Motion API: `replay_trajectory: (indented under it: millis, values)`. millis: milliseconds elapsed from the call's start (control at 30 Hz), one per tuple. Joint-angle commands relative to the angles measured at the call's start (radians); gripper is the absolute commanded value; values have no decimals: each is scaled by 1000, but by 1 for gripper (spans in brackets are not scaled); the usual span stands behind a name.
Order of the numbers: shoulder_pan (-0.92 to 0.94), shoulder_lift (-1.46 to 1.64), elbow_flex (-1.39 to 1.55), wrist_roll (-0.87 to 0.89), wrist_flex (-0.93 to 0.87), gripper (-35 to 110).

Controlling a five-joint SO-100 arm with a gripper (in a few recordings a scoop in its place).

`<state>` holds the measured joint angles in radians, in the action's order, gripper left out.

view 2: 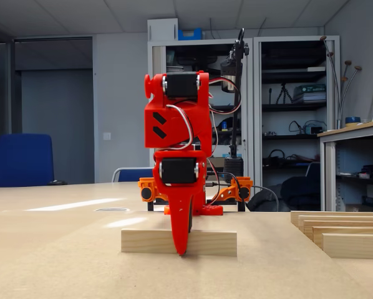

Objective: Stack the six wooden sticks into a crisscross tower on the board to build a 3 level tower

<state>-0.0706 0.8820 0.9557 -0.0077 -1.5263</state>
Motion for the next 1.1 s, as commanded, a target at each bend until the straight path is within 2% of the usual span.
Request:
replay_trajectory:
  millis: [0,267,667,833,1067]
  values:
    - [-11,25,2,23,-18,15]
    - [-18,69,55,78,-49,30]
    - [-78,341,49,127,-166,31]
    - [-210,517,166,242,-183,31]
    - [-517,712,469,549,-121,28]
